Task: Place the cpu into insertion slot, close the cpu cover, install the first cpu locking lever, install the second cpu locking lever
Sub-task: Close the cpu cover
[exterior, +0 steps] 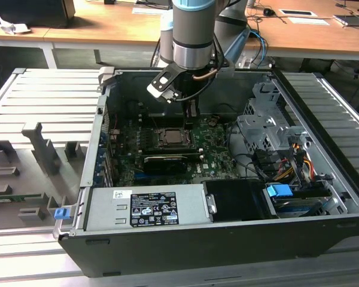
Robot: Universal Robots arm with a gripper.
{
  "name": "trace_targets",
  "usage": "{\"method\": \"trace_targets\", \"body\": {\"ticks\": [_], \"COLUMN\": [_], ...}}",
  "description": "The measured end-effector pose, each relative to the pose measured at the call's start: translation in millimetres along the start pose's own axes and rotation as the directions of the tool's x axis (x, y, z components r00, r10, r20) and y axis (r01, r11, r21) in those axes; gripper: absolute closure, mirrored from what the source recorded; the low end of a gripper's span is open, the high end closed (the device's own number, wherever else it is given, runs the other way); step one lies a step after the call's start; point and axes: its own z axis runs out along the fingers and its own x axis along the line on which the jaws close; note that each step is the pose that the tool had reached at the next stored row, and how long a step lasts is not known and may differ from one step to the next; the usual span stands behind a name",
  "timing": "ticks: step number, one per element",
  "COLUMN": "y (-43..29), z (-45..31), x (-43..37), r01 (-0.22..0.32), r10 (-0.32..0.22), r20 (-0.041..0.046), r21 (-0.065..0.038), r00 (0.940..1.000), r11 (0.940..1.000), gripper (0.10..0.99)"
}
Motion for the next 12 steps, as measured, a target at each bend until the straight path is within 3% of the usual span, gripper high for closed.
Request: {"method": "trace_targets", "body": {"ticks": [12], "y": [-4.2], "z": [-0.1], "x": [0.0], "r01": [0.000], "r10": [0.000], "r20": [0.0001], "r21": [0.000], "r00": [1.0000], "r11": [1.0000], "gripper": [0.980]}}
